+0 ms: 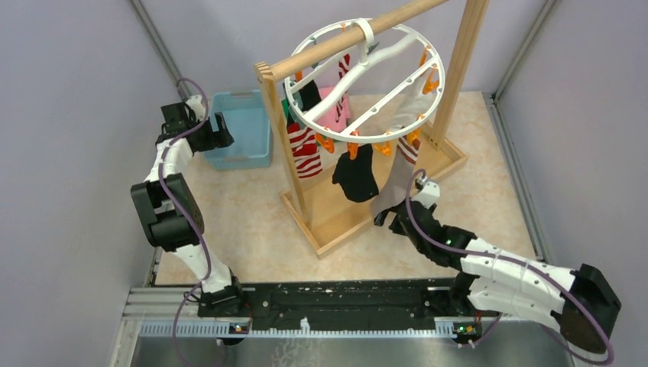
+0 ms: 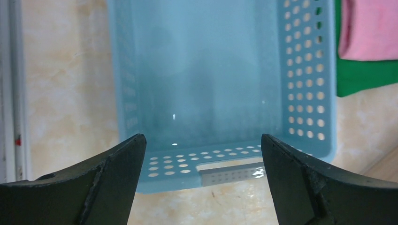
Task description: Remove the socks clipped to the hanger
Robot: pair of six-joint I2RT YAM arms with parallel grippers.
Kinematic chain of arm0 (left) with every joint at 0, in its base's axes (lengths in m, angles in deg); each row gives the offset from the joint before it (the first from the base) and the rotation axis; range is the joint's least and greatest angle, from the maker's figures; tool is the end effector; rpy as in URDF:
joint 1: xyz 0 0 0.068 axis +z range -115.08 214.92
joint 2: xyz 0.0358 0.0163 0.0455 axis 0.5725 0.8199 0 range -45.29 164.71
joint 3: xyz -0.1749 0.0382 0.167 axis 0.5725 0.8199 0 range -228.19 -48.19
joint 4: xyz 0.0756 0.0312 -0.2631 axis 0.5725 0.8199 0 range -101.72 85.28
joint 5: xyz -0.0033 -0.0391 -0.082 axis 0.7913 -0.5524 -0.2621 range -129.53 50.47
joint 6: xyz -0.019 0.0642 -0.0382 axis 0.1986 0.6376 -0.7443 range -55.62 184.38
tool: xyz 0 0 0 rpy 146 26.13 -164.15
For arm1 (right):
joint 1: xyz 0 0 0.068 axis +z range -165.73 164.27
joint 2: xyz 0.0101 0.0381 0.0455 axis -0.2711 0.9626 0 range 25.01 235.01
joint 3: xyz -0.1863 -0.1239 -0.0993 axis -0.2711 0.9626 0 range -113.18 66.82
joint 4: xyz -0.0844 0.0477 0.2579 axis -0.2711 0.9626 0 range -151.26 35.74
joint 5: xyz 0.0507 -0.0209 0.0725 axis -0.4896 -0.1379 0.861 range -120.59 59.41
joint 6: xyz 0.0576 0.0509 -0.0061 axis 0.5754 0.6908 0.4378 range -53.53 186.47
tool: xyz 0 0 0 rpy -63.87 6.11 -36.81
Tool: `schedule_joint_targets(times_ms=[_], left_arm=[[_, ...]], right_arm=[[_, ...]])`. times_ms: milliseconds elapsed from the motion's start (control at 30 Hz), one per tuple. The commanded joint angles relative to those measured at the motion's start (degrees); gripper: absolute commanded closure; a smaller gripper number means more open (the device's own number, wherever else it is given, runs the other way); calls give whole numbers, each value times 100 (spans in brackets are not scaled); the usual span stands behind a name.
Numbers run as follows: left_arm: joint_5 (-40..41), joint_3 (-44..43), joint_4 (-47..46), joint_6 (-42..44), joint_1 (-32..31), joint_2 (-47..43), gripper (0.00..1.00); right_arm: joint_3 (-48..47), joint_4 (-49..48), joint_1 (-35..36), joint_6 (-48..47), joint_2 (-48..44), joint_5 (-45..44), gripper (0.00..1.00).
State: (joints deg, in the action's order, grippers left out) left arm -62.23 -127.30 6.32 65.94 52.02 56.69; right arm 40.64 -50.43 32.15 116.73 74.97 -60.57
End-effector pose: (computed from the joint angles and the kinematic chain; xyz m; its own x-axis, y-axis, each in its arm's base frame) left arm 0.4216 0.1032 0.2095 -0.6254 -0.1660 -0.7624 0.0246 0.9724 -0.2319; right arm 0.1844 0.1551 0.1692 -0.5256 0.4120 -0.7443 0.0586 0.8904 0.4514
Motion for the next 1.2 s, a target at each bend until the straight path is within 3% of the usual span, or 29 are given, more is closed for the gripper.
schedule_joint_targets(times_ms=[0,233,433,600,833,1000,1100,1167], left_arm=[[752,-303,244,-89,67,51,1],[1726,-379,-23,-64,84,433,2],[1971,-482,-37,160,135,741,8],[1894,-712,62,336,175,1094,28],[1755,-685,78,481,181,1226,46],[1776,-594,217,595,234,1205,73],[1680,-423,376,695,306,1023,86],[1597,-174,379,822,352,775,89]], right_arm=[[-219,50,790,535,452,-612,3],[-195,-812,1109,767,1321,-182,5],[-101,-1237,1109,1022,1654,108,6],[374,-1554,1113,1428,1382,143,7],[549,-1963,1109,1581,1613,166,17],[392,-2365,1109,1532,1969,305,24],[314,-2639,1082,1582,2200,291,33],[259,-2813,997,1650,2394,339,42]])
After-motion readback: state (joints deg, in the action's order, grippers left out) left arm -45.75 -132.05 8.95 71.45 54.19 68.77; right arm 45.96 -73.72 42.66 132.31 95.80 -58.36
